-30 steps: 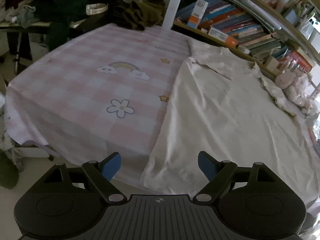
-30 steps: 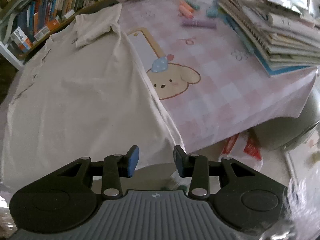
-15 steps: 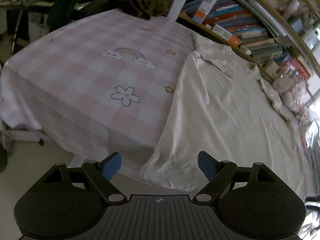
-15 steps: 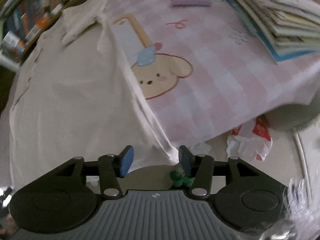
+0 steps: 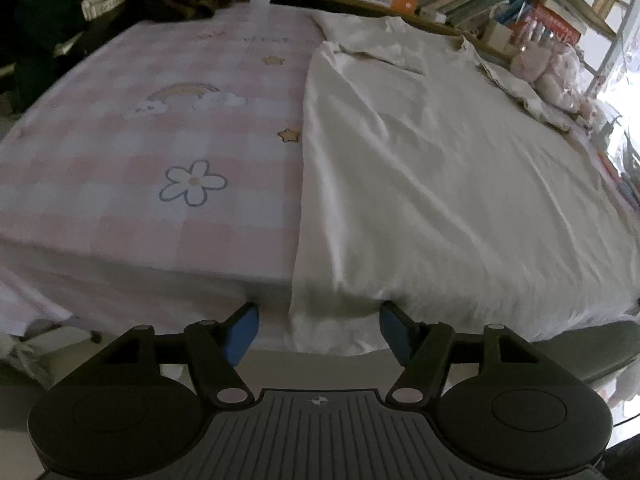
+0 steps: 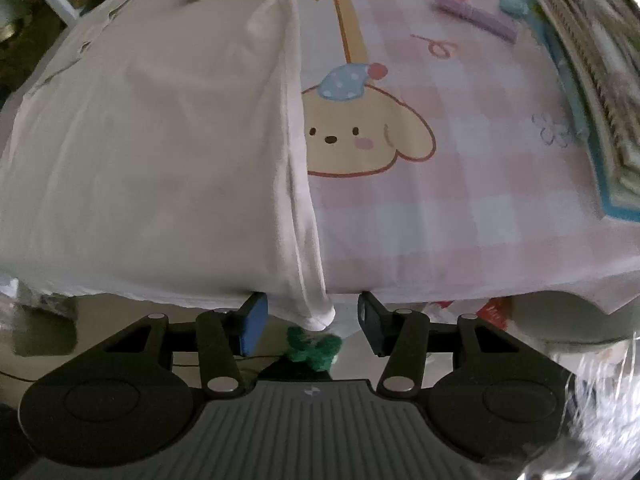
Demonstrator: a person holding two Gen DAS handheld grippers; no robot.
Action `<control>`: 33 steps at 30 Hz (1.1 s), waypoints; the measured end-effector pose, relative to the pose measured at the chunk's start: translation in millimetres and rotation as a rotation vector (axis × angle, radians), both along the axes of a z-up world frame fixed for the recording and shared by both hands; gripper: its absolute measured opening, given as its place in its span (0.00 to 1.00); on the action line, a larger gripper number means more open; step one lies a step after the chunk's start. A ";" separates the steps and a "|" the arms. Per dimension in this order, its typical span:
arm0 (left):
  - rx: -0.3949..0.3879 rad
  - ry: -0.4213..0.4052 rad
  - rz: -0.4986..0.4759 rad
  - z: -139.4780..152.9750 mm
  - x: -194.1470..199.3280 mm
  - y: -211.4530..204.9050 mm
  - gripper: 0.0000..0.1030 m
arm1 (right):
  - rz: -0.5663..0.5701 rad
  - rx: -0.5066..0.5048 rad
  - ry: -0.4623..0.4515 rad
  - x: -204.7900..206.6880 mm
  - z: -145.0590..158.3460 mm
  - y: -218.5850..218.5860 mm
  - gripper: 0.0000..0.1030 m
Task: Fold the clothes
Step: 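Grasp the hem with the right gripper while the left gripper grasps the hem beside it, then lift the hem with both grippers and fold it up toward the collar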
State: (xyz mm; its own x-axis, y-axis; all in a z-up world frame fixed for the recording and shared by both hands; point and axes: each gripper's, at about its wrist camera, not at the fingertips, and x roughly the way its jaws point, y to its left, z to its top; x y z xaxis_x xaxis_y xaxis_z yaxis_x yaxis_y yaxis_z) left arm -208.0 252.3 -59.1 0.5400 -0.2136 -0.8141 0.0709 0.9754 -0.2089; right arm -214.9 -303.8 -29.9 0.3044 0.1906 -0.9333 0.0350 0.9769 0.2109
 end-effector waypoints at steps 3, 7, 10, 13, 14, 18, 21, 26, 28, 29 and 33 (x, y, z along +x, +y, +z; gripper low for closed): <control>-0.028 0.020 -0.018 -4.7 2.8 1.6 0.62 | 0.020 0.010 0.017 2.9 -3.9 -0.6 0.46; -0.056 0.046 -0.051 -8.9 8.2 -1.2 0.54 | 0.045 0.023 0.031 5.2 -6.9 -1.7 0.46; -0.078 0.055 -0.073 -8.0 9.6 -2.9 0.36 | 0.049 0.044 0.026 2.2 -6.8 -5.1 0.39; -0.087 0.050 -0.082 -3.1 7.4 -5.7 0.16 | 0.055 0.076 -0.003 -6.7 -1.0 -6.7 0.19; -0.091 0.045 -0.082 -1.3 6.3 -5.7 0.13 | 0.057 0.087 -0.014 -9.8 1.1 -7.1 0.15; -0.130 0.030 -0.083 3.9 0.8 1.4 0.09 | 0.051 0.112 -0.087 -25.3 13.2 -8.8 0.08; -0.160 0.023 -0.087 7.1 -3.8 7.7 0.08 | 0.038 0.103 -0.107 -38.7 18.7 -8.1 0.07; -0.180 0.017 -0.110 12.4 -12.2 11.2 0.07 | 0.010 0.095 -0.116 -55.2 29.5 -1.9 0.07; -0.189 0.023 -0.128 12.3 -15.2 12.7 0.07 | 0.003 0.092 -0.113 -60.0 32.9 0.7 0.07; -0.194 0.027 -0.136 12.3 -16.6 13.5 0.07 | 0.004 0.088 -0.110 -61.3 34.4 1.7 0.07; -0.197 0.052 -0.175 11.0 -27.5 17.2 0.07 | -0.015 0.086 -0.091 -74.3 33.1 5.8 0.06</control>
